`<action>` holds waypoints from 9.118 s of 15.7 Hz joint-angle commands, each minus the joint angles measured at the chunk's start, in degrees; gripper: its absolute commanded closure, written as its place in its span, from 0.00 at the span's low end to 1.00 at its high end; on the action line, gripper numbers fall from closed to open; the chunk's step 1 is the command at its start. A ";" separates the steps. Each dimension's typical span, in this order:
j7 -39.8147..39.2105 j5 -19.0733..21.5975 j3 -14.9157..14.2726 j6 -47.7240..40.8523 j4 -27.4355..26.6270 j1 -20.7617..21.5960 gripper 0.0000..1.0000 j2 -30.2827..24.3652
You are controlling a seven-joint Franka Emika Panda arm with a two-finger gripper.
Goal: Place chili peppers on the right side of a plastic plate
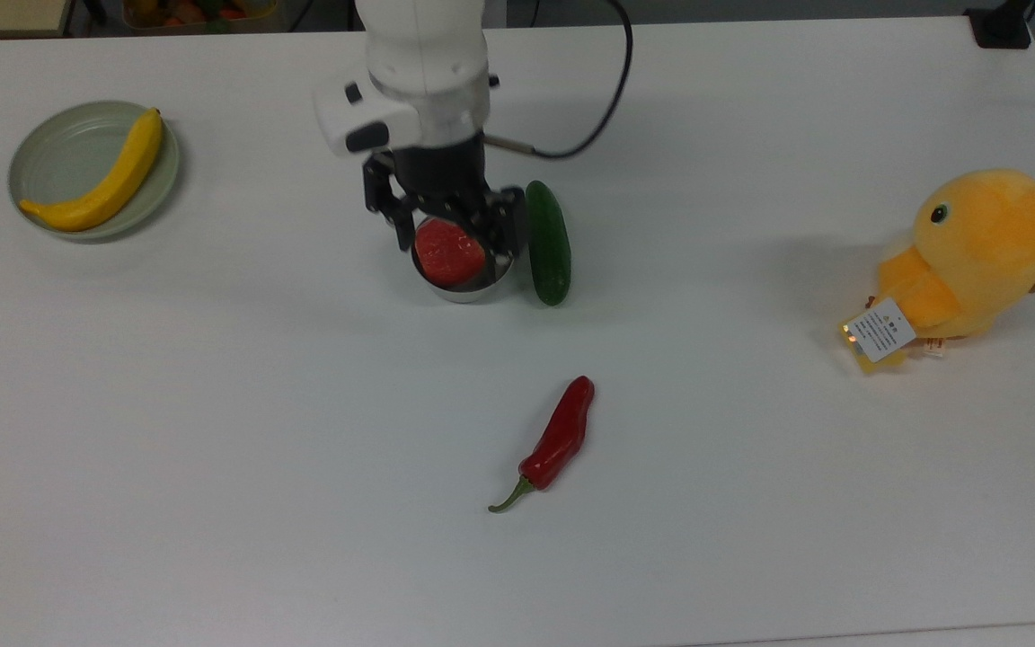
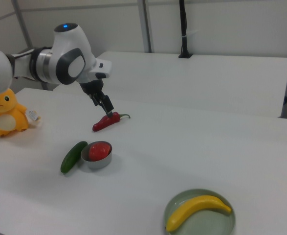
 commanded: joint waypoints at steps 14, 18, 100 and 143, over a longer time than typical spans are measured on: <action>18.85 -7.78 -2.48 12.96 17.88 8.16 0.00 23.18; 20.34 -10.15 -2.48 15.42 17.88 9.04 0.00 24.77; -68.07 -14.28 -8.72 15.33 -4.88 -35.87 0.00 8.42; -25.62 1.45 4.38 -17.71 -8.31 -2.73 0.00 -15.40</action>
